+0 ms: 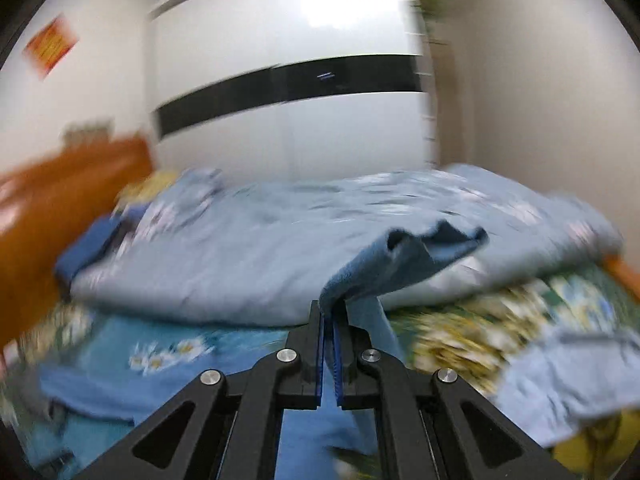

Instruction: Fold clothes

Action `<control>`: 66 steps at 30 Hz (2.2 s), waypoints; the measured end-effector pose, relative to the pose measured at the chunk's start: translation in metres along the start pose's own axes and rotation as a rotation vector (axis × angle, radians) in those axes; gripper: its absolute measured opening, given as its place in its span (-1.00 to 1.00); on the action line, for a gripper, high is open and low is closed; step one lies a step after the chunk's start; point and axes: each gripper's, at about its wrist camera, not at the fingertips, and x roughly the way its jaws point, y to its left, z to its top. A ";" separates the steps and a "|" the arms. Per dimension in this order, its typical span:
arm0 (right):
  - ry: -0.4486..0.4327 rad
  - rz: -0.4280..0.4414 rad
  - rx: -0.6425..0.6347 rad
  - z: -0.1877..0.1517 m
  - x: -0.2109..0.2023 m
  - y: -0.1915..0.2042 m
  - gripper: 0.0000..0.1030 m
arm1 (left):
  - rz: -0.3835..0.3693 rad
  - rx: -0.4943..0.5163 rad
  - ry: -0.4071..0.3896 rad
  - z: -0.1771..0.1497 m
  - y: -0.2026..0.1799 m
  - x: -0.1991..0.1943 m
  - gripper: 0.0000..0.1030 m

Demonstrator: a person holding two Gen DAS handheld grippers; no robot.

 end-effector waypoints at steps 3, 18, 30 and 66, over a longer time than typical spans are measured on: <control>0.095 0.073 -0.083 -0.024 0.042 0.068 -0.92 | -0.039 -0.033 -0.010 -0.001 0.007 -0.001 0.22; 0.416 0.227 -0.288 -0.179 0.126 0.200 -0.83 | -0.164 -0.126 -0.044 -0.003 0.024 -0.005 0.22; 0.347 0.394 -0.230 -0.166 0.046 0.151 -0.07 | -0.039 -0.153 -0.059 0.039 0.014 0.004 0.22; 0.229 0.244 0.135 -0.178 -0.024 -0.035 -0.05 | -0.094 0.299 -0.207 0.160 -0.254 0.045 -0.92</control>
